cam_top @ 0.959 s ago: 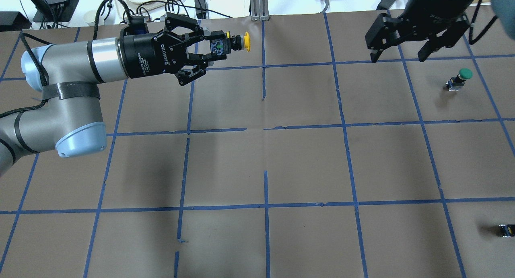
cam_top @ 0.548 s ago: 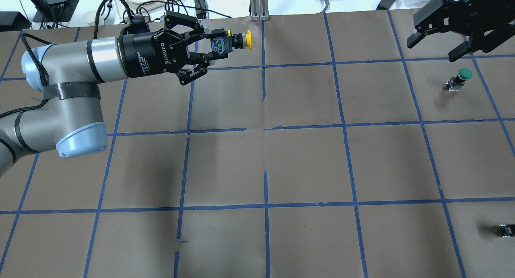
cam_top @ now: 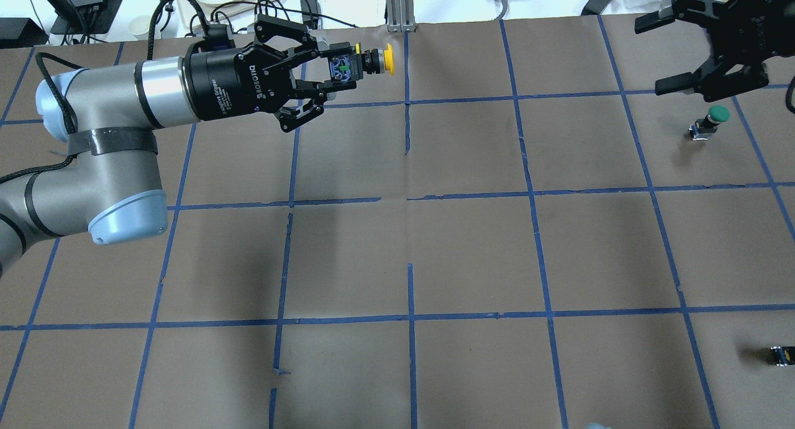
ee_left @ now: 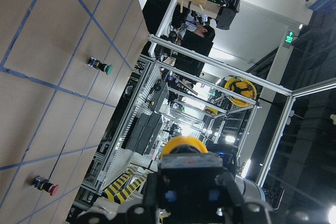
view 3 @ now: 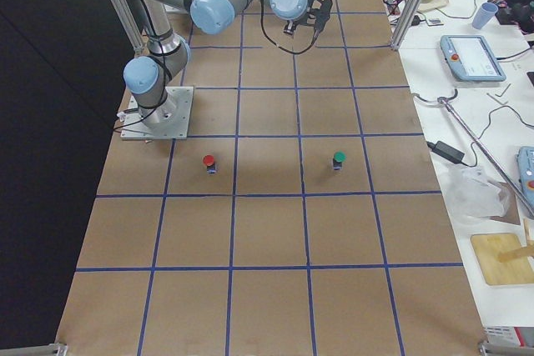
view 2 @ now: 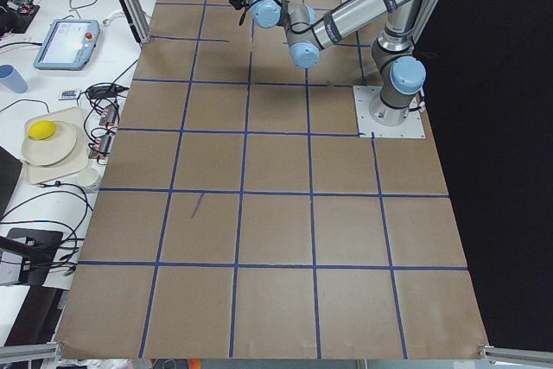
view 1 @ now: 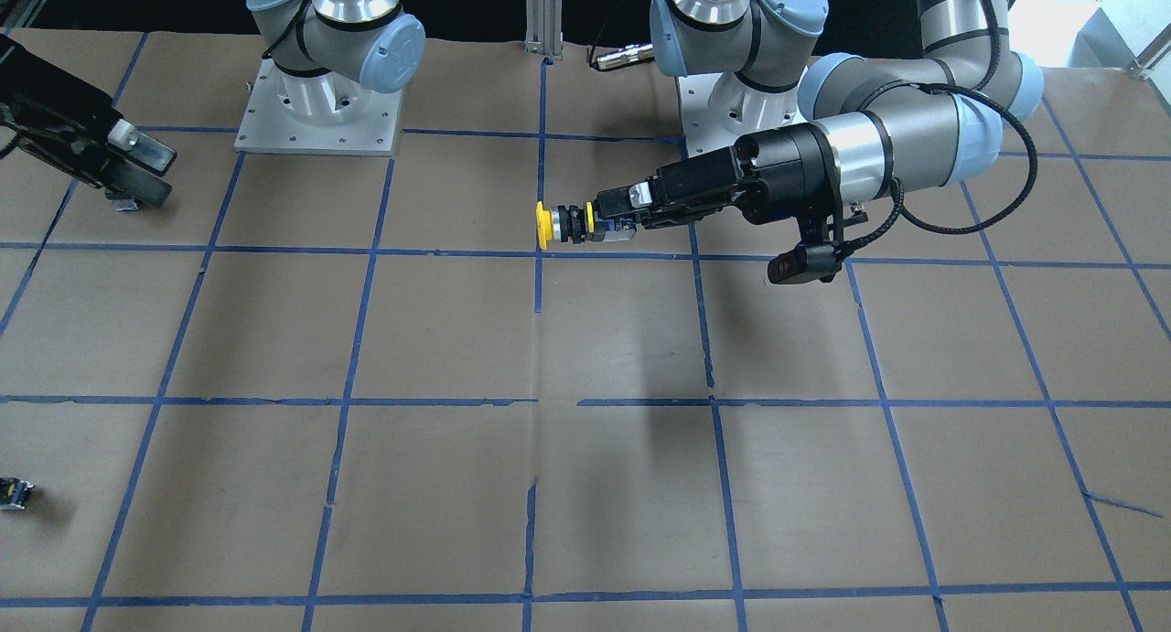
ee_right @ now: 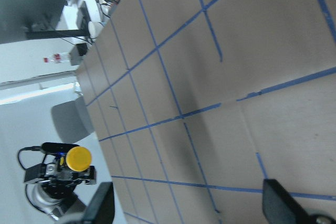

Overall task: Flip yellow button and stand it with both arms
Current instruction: 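Rotate the left wrist to hold the button up while the right gripper approaches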

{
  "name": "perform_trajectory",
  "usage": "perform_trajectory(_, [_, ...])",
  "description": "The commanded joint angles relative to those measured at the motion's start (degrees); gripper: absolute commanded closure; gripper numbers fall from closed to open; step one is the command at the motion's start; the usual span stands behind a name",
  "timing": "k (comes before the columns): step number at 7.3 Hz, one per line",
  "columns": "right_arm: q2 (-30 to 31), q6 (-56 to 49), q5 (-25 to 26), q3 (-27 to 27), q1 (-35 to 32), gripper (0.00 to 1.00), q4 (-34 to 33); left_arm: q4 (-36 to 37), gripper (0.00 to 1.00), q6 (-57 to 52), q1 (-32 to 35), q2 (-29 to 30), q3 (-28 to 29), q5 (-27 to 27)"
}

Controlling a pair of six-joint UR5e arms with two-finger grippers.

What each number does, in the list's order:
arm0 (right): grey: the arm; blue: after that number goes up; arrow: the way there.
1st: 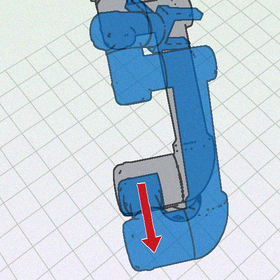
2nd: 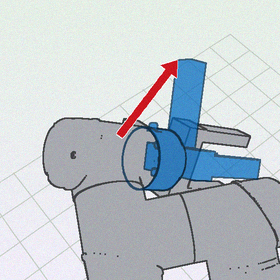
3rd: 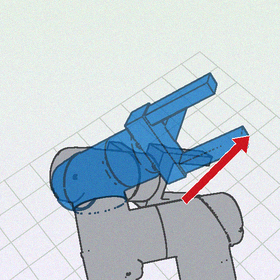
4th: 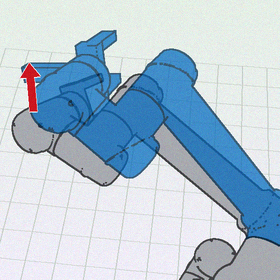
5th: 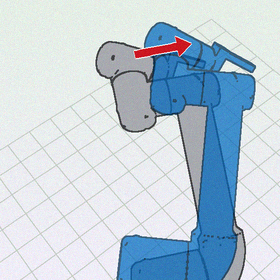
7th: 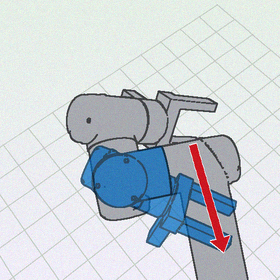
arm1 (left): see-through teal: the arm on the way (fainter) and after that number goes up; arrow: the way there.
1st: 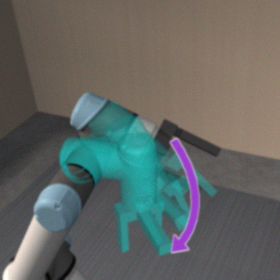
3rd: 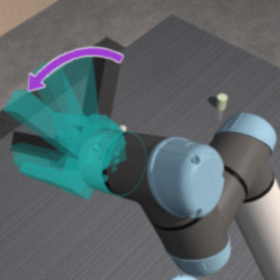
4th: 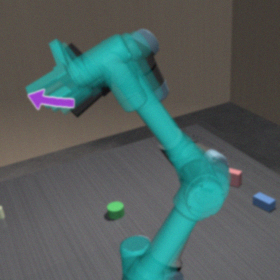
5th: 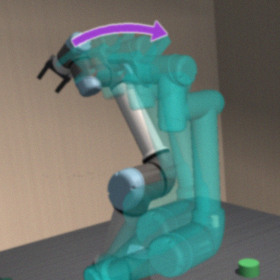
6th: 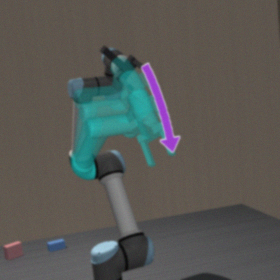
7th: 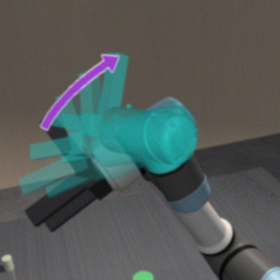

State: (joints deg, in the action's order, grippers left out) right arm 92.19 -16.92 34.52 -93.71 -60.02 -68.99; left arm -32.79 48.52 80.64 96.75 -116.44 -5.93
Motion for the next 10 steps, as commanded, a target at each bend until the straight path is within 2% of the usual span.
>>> perform_trajectory(1, [0.8, -2.1, -14.0, -5.4, -3.4, 0.00, 0.4, 1.1, 0.85, 0.9, 2.2, -0.4, -0.1, 0.0])
perform_trajectory(2, [0.1, -2.0, -15.0, -5.7, -6.3, 0.00, 0.5, 2.4, 0.85, 3.3, 2.8, -0.5, -0.1, 0.0])
perform_trajectory(4, [-2.9, -2.0, -15.5, -7.9, -7.3, 0.00, 1.1, 8.2, 0.85, 8.9, 2.9, 0.1, -0.1, 0.0])
perform_trajectory(7, [-5.2, -2.2, -19.5, -9.2, -16.9, 0.00, 0.0, 8.4, 0.85, 9.0, 2.9, 0.6, 0.0, 0.0])
perform_trajectory(10, [-5.2, -1.1, -20.8, -8.7, -17.9, 0.00, -2.9, 8.4, 0.85, 9.0, 2.9, 0.6, 0.0, 0.0])
